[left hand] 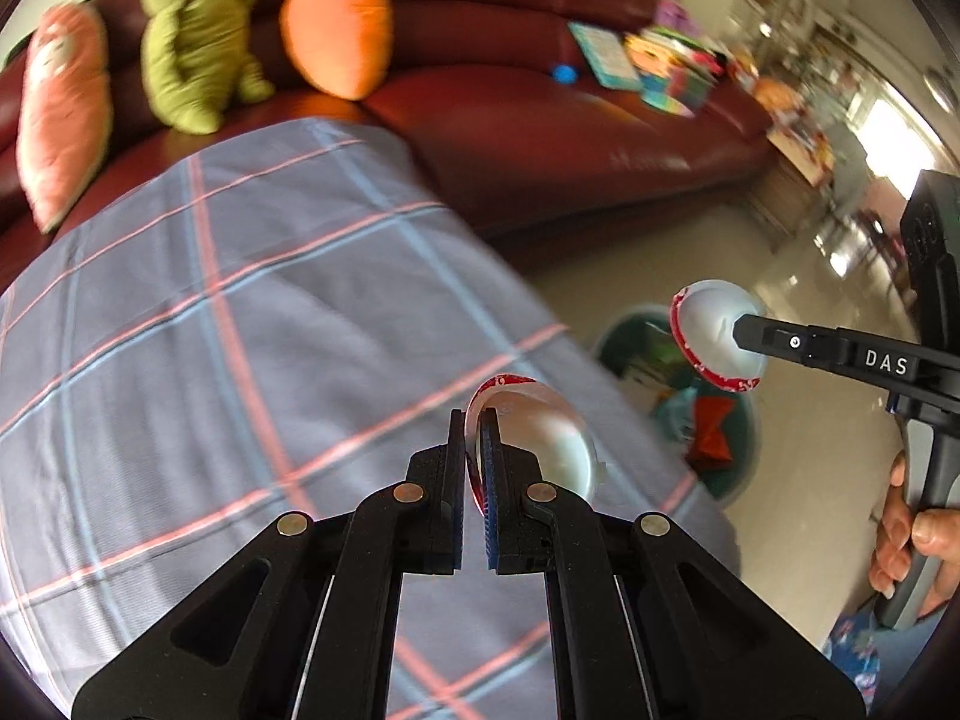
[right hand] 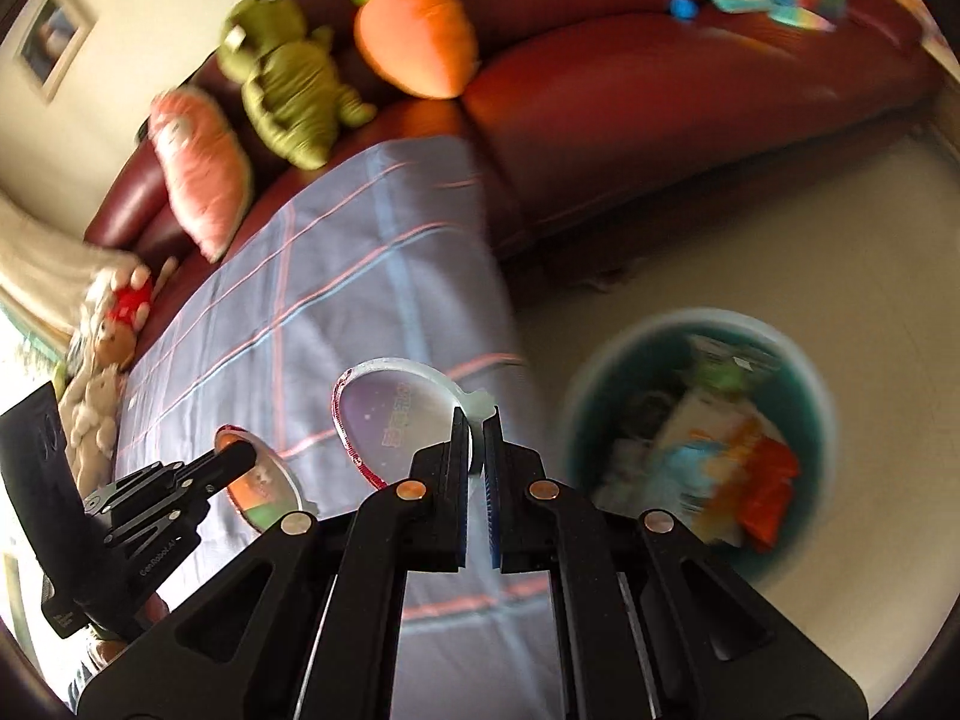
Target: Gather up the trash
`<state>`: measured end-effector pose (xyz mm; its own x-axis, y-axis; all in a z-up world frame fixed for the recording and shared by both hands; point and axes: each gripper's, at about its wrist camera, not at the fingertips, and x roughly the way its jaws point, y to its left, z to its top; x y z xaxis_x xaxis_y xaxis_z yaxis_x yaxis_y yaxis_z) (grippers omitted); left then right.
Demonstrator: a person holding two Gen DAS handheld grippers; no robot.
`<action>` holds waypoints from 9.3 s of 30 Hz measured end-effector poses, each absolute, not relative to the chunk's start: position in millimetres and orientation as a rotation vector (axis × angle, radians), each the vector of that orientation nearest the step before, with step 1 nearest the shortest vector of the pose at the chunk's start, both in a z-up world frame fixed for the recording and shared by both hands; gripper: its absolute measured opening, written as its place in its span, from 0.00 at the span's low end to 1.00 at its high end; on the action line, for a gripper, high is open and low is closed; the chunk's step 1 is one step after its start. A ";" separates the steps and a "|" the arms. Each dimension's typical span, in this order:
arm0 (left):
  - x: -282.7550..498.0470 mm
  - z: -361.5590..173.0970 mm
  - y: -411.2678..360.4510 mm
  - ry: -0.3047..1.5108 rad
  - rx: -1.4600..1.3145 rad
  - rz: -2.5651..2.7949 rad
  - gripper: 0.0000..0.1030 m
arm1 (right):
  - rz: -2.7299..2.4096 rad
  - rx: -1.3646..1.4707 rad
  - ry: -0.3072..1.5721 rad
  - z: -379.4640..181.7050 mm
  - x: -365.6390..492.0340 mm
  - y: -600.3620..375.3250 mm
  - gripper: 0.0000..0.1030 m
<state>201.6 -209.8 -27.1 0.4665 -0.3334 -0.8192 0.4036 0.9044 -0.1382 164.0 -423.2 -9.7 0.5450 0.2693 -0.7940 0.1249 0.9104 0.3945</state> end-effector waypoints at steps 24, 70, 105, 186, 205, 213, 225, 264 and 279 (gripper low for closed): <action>199.8 -72.1 -382.2 1.105 0.221 -0.655 0.05 | -0.117 0.637 0.996 -52.9 108.4 -574.7 0.05; 192.9 -81.0 -340.3 1.135 0.157 -0.527 0.91 | -0.092 0.525 1.077 -56.1 125.9 -544.8 0.61; 111.1 -28.8 -245.7 1.024 0.120 -0.393 0.96 | -0.211 0.159 1.076 -5.0 37.4 -458.2 0.93; 101.8 -46.8 -235.3 1.031 0.150 -0.289 0.96 | -0.218 0.135 1.111 -31.7 22.1 -453.9 0.93; 102.4 -50.1 -236.9 1.042 0.166 -0.278 0.96 | -0.231 0.125 1.108 -30.6 22.6 -458.6 0.93; 102.7 -51.4 -236.6 1.050 0.166 -0.283 0.96 | -0.235 0.129 1.108 -29.5 22.9 -458.8 0.93; 105.2 -53.7 -235.7 1.060 0.166 -0.288 0.96 | -0.236 0.133 1.102 -26.4 24.3 -459.7 0.93; 122.3 -59.9 -213.6 1.060 0.136 -0.264 0.96 | -0.228 0.088 1.117 -29.3 51.9 -445.7 0.93; 129.1 -49.5 -183.7 0.998 0.122 -0.202 0.96 | -0.230 0.088 1.122 -27.9 64.0 -431.6 0.94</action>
